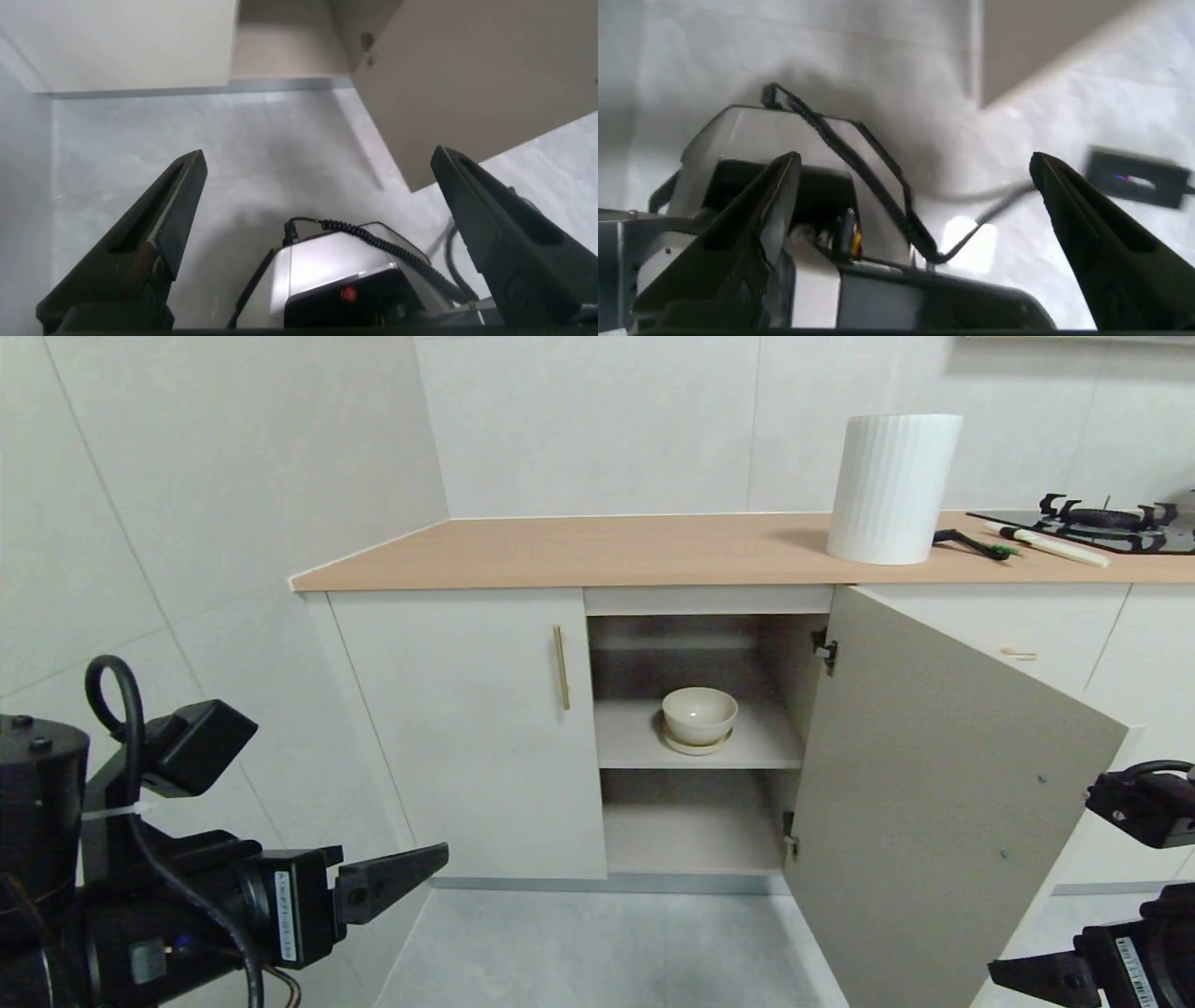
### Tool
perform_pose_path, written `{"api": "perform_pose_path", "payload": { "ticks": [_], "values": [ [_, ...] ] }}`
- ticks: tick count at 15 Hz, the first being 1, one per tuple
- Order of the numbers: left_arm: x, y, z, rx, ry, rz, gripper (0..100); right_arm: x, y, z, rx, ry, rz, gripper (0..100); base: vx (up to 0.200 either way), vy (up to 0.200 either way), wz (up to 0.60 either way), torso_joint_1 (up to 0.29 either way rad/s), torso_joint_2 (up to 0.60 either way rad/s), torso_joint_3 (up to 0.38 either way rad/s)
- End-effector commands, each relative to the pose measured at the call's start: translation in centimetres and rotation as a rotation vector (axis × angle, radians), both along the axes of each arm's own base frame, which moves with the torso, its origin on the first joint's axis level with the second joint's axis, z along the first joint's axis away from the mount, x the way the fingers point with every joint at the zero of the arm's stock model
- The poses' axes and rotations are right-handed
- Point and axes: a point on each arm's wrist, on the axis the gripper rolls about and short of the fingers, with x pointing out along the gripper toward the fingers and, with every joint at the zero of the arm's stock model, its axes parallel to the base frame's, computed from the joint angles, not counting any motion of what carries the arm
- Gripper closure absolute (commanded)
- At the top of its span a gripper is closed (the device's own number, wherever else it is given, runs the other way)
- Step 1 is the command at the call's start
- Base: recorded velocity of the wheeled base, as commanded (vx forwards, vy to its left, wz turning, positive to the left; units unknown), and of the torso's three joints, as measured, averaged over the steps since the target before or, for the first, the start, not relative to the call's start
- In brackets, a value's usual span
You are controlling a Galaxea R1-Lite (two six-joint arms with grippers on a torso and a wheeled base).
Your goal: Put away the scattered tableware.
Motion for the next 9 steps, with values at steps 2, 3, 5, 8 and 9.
{"api": "perform_pose_path", "payload": {
  "ticks": [2,3,5,8,9],
  "values": [
    [0.1,0.0,-0.1,0.002,0.005,-0.001,0,0.7,-1.0,0.8,-0.035,-0.012,-0.099,0,0.000,0.000,0.00,0.000,0.00,0.000],
    [0.1,0.0,-0.1,0.002,0.005,-0.001,0,1.0,-1.5,1.1,-0.040,-0.018,-0.133,0,0.000,0.000,0.00,0.000,0.00,0.000],
    [0.1,0.0,-0.1,0.001,0.005,-0.002,0,2.1,-3.9,1.3,-0.105,-0.020,-0.260,0,0.000,0.000,0.00,0.000,0.00,0.000],
    [0.2,-0.1,-0.3,0.005,0.014,-0.002,0,4.0,-6.3,1.6,-0.132,-0.023,-0.395,0,0.000,0.000,0.00,0.000,0.00,0.000],
    [0.1,-0.1,-0.2,0.005,0.012,-0.002,0,5.0,-7.2,1.3,-0.129,-0.030,-0.445,0,0.000,0.000,0.00,0.000,0.00,0.000]
  ]
}}
